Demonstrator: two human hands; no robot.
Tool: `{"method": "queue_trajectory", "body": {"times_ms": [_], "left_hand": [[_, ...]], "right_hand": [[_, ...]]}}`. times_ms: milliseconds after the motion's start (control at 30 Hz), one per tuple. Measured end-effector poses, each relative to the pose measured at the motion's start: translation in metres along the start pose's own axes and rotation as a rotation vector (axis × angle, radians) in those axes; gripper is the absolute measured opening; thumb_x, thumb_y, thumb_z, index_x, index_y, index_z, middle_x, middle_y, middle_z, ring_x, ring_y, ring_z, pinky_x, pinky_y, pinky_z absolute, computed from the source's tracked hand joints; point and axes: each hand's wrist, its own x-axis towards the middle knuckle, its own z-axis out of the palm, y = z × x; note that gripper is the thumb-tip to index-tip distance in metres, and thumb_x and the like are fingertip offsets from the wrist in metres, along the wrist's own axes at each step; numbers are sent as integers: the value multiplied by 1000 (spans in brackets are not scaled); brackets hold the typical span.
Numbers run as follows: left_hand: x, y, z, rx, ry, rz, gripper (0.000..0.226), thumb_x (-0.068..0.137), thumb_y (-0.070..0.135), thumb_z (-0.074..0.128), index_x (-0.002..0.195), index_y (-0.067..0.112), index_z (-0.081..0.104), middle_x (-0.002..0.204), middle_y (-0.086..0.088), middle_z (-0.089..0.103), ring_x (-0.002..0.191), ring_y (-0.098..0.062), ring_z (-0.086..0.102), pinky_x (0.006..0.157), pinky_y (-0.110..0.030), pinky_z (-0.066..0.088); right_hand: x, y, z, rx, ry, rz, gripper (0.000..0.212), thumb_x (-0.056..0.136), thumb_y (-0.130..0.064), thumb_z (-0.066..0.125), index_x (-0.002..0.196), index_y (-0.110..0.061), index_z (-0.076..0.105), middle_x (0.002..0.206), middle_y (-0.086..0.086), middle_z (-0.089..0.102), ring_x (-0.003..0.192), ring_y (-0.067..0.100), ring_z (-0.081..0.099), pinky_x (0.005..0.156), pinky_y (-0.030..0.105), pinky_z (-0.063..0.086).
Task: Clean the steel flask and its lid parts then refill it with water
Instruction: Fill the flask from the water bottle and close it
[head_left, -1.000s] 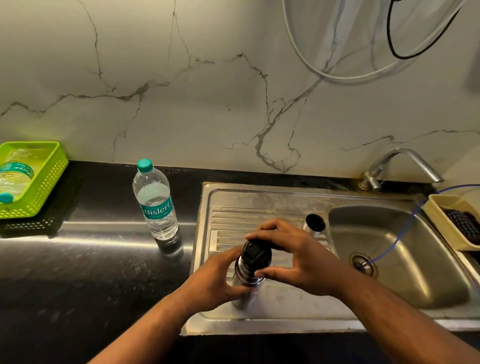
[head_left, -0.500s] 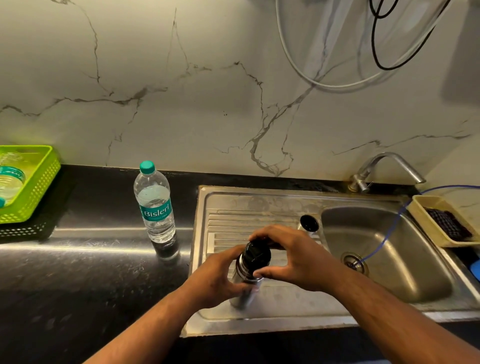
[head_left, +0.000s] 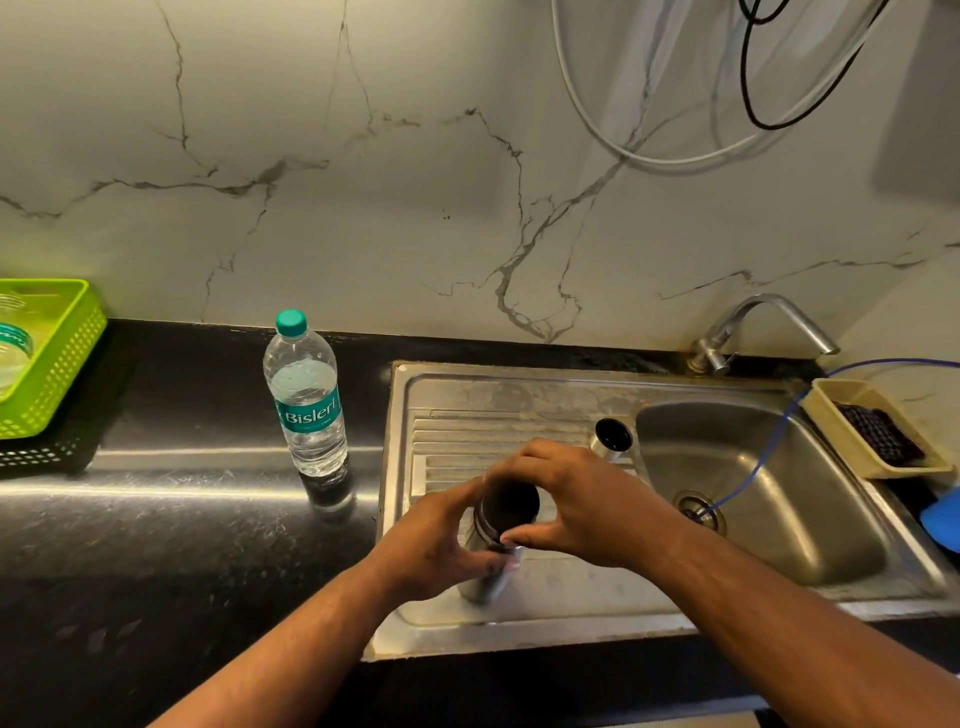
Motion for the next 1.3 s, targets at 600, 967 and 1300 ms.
{"method": "queue_trajectory", "body": {"times_ms": [600, 967, 1300], "left_hand": [[0, 2, -2, -14, 2, -31, 75, 74, 49, 86, 139, 44, 49, 133, 24, 61, 124, 5, 55, 109, -30, 48], [0, 4, 2, -75, 29, -64, 68, 71, 45, 89, 131, 46, 56, 119, 27, 67, 116, 1, 61, 104, -36, 51], [1, 4, 2, -56, 47, -35, 63, 73, 45, 88, 128, 42, 58, 124, 26, 65, 120, 6, 58, 106, -23, 48]], "right_hand": [[17, -19, -23, -296, -308, -73, 72, 87, -42, 76, 149, -35, 40, 142, -5, 48, 128, 14, 48, 105, 34, 48], [28, -38, -4, -432, -86, 233, 67, 89, -78, 46, 106, -16, 64, 82, -2, 57, 77, 16, 57, 68, 29, 48], [17, -25, -20, -319, -306, -44, 60, 93, -23, 71, 144, -38, 44, 131, -3, 49, 118, 16, 51, 99, 34, 51]]}}
